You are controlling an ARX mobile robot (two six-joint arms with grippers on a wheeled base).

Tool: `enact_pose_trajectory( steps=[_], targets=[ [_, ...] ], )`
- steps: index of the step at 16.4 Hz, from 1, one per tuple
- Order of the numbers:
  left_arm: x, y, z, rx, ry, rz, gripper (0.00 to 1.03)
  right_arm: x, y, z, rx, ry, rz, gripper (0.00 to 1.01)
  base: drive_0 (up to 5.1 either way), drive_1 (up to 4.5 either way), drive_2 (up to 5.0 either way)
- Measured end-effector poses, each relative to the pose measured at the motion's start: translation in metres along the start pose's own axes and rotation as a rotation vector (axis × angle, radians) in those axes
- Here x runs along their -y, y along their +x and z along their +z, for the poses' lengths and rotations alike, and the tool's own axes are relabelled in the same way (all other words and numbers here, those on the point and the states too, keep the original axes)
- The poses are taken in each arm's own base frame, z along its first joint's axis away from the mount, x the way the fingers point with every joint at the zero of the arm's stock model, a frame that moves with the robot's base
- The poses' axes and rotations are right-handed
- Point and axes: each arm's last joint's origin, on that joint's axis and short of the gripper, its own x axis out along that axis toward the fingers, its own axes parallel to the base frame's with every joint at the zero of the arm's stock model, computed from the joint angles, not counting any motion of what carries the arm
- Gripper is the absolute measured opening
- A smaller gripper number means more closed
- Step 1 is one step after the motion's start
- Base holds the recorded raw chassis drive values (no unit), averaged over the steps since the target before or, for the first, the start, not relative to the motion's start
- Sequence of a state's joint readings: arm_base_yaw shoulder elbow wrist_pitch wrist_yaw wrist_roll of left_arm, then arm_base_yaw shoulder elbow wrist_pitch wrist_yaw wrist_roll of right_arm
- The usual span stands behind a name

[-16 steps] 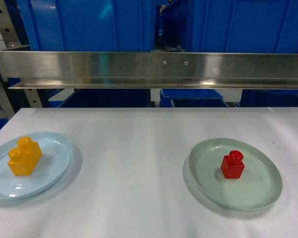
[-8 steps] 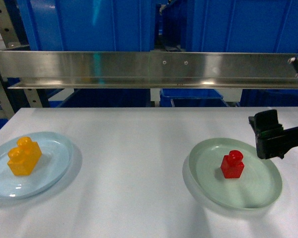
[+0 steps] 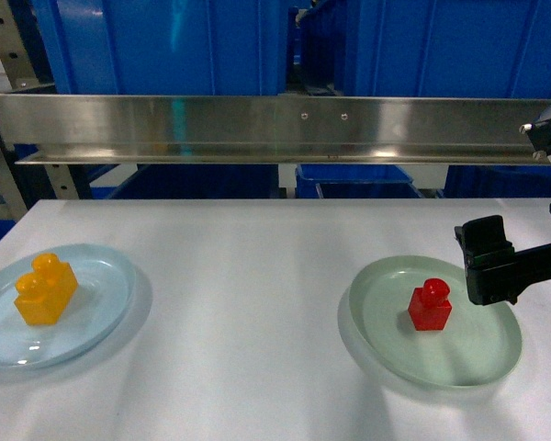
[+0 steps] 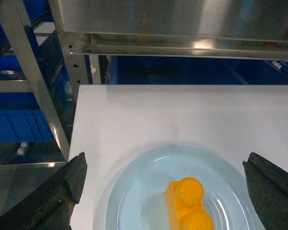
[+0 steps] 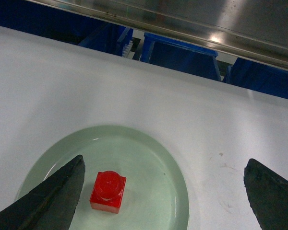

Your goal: Sort and place red and yellow blocks in left bins

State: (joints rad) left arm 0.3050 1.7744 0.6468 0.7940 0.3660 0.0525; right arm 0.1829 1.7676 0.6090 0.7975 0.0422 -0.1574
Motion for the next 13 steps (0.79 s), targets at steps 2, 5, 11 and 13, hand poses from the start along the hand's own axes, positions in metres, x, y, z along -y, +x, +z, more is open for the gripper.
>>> enact_pose_trajectory(
  steps=[2,5,11,13],
  targets=[
    [0.000,0.000,0.000,0.000,0.000,-0.001,0.98,0.000,0.000,0.000,0.000,0.000,0.000,0.98,0.0,0.00,0.0],
    [0.000,0.000,0.000,0.000,0.001,-0.001,0.98,0.010,0.005,-0.009,-0.002,0.002,-0.028,0.98,0.0,0.00,0.0],
    [0.000,0.000,0.000,0.000,0.001,0.000,0.98,-0.022,0.035,-0.018,-0.108,-0.045,0.061,0.98,0.0,0.00,0.0],
    [0.000,0.000,0.000,0.000,0.001,0.000,0.98,-0.040,0.047,-0.009,-0.109,-0.051,0.087,0.98,0.0,0.00,0.0]
  ],
)
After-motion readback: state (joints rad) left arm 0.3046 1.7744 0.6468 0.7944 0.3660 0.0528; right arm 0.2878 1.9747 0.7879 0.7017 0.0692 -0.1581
